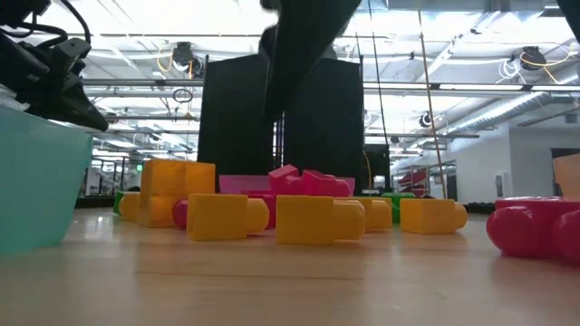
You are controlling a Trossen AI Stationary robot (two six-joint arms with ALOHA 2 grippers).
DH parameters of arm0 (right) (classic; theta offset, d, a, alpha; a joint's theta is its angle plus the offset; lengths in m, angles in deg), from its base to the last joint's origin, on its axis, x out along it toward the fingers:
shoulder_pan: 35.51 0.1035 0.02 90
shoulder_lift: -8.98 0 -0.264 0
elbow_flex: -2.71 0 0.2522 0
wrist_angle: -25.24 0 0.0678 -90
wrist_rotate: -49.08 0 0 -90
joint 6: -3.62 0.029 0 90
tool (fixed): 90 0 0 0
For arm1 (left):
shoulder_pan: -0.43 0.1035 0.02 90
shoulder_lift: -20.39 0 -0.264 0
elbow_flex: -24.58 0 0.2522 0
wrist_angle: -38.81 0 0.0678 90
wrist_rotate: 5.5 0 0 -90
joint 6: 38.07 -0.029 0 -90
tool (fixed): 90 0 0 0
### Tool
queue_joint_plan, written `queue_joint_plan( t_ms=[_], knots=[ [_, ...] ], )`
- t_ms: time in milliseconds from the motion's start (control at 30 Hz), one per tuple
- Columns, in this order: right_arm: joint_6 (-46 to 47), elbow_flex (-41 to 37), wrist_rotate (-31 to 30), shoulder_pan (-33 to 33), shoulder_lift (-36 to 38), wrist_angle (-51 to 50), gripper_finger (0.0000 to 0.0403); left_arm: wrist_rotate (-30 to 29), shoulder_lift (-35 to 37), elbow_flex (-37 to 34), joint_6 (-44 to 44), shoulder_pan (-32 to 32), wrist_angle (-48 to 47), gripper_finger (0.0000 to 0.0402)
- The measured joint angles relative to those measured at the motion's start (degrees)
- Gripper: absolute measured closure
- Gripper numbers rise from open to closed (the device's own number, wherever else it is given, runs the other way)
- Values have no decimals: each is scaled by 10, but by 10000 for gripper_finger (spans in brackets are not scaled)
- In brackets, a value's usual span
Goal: Sort blocks
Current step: Put the yellow game piece into the orange bin
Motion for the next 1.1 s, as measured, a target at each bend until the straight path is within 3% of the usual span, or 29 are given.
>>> queue_joint_plan(
  t_ms=[500,633,767,900,1100],
  knots=[
    [102,-173,1,-2,1,146,130,0,0,0,0,0,2,398],
    [127,-197,0,-3,1,144,183,0,0,0,-1,0,2,398],
    [132,-203,-3,-3,3,145,289,0,0,0,-1,0,2,398],
    [134,-196,-12,0,12,124,290,0,0,0,-1,0,2,398],
    [163,-190,-106,21,110,41,290,1,0,0,-1,0,2,398]
  ],
)
